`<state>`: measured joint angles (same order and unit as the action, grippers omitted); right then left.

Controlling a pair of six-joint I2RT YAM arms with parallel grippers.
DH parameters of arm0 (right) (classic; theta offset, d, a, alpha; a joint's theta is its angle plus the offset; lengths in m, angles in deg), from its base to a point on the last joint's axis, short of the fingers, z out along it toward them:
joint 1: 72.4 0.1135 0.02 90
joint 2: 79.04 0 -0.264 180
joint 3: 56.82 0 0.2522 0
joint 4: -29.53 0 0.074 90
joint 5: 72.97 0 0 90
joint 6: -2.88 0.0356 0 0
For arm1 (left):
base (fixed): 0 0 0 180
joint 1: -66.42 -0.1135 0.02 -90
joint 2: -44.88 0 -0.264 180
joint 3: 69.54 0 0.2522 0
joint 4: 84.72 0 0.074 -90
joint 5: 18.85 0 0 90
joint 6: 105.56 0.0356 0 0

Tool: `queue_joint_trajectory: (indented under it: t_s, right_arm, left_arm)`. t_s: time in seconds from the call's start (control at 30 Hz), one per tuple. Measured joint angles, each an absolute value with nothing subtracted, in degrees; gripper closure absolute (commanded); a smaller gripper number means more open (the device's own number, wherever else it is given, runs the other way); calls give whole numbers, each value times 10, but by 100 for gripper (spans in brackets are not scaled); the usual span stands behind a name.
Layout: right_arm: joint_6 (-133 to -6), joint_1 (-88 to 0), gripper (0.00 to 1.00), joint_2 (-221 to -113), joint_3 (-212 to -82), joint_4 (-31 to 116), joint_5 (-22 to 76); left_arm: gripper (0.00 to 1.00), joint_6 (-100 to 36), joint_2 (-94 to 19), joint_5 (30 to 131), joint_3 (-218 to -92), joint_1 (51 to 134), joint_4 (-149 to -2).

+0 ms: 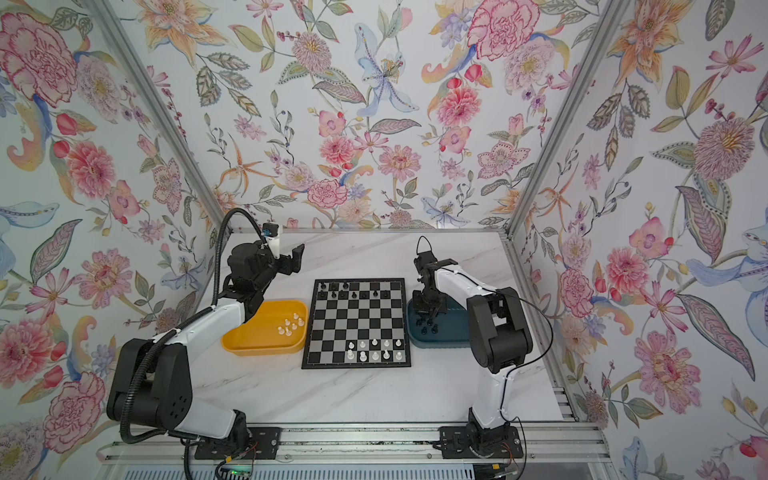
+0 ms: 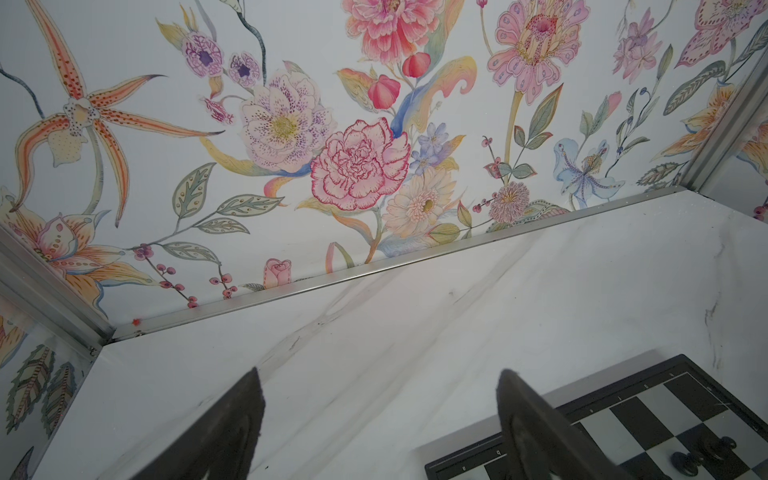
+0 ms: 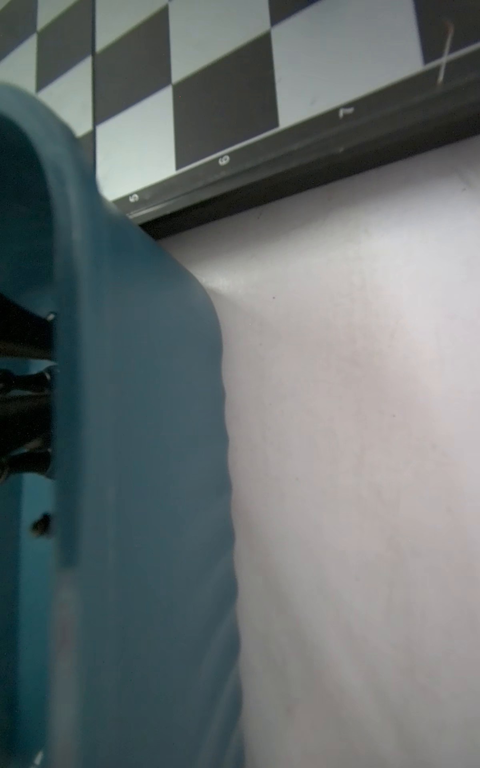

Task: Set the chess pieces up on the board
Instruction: 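Move the right gripper down into the teal tray and grasp a black pawn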

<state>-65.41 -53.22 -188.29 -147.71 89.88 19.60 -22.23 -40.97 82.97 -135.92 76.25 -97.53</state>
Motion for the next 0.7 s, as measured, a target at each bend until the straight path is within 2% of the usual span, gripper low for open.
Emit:
queue_joint_trajectory:
  t_s: [0.7]
  right_arm:
    - [-654, -532, 87, -1899, -1477, 895, 196]
  left_arm:
    - [11, -225, -411, 830, -1360, 762, -975]
